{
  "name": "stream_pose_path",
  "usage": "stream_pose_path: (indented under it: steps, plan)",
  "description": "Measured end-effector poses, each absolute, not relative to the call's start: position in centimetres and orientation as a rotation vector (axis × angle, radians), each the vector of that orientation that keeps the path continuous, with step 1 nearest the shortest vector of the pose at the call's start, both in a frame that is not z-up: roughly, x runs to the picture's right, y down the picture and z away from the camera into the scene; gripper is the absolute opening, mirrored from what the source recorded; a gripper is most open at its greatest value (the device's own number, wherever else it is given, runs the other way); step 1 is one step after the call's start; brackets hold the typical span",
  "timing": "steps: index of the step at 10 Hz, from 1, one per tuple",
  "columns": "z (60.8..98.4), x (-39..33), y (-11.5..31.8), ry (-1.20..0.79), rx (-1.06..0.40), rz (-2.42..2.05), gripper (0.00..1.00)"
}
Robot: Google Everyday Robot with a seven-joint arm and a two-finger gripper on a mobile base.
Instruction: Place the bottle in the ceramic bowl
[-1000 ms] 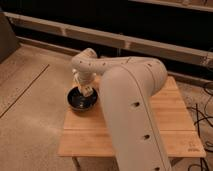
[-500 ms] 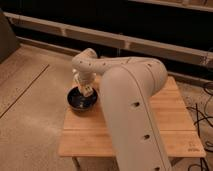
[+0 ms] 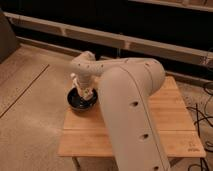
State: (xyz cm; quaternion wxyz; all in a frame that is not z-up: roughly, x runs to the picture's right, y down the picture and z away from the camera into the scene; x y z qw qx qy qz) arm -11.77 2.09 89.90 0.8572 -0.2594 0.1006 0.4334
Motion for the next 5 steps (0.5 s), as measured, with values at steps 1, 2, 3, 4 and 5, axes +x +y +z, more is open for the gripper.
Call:
stream_pose_path:
  steps: [1, 2, 3, 4, 5]
  plan:
    - [90.0, -11.9, 2.5, 0.217, -0.548, 0.900, 0.00]
    - [90.4, -12.0, 3.2, 0.229, -0.557, 0.888, 0.00]
    - [90.7, -12.1, 3.6, 0.236, -0.563, 0.882, 0.00]
    - [91.1, -12.2, 4.2, 0.245, -0.573, 0.874, 0.00]
    - [91.8, -12.7, 5.1, 0.258, -0.595, 0.862, 0.00]
